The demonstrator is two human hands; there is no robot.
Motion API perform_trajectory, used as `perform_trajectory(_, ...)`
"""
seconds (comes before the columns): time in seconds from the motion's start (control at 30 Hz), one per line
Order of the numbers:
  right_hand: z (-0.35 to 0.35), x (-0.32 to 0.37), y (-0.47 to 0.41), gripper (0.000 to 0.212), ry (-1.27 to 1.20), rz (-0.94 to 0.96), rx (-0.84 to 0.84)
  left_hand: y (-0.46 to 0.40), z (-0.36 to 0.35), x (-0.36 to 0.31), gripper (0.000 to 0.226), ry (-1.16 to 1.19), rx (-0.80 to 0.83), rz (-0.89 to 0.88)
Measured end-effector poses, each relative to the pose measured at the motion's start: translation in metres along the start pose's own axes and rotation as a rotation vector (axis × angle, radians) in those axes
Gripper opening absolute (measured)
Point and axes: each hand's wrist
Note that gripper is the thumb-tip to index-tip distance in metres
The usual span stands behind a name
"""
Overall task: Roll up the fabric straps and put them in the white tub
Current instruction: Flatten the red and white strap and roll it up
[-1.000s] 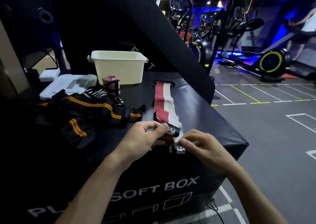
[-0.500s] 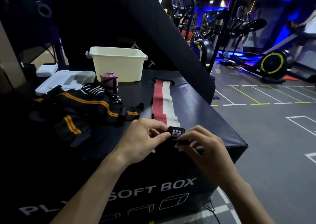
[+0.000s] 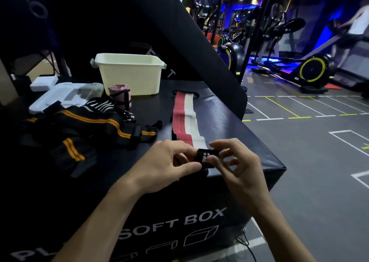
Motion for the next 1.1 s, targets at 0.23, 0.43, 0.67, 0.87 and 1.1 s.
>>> perform_trajectory(0.23, 0.001, -0.006, -0.001, 0.013, -0.301, -0.102, 0.068, -0.007, -0.021, -0.009, 0.009, -0.053, -0.213, -0.044)
perform_trajectory(0.43, 0.007, -0.008, 0.004, 0.017, -0.456, -0.114, 0.125, -0.015, 0.008, -0.011, 0.015, -0.049, -0.102, 0.034)
perform_trajectory(0.67, 0.0, -0.008, 0.002, 0.024, -0.48, -0.112, 0.136, -0.111, 0.047, 0.059, 0.05, -0.601, 0.165, 0.296)
perform_trajectory(0.87, 0.0, -0.002, -0.002, 0.024, -0.546, -0.04, 0.203, -0.145, 0.032, 0.091, 0.057, -0.733, 0.366, 0.371)
perform_trajectory(1.1, 0.001, -0.007, -0.003, 0.025, -0.583, -0.069, 0.201, -0.152, 0.027, 0.093, 0.045, -0.536, -0.08, 0.472)
Point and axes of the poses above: each hand's wrist, its own y-axis away from the middle knuckle, its own z-axis out of the back of the hand, x = y × z, and after that the axes turned 13 degrees about x, right-handed
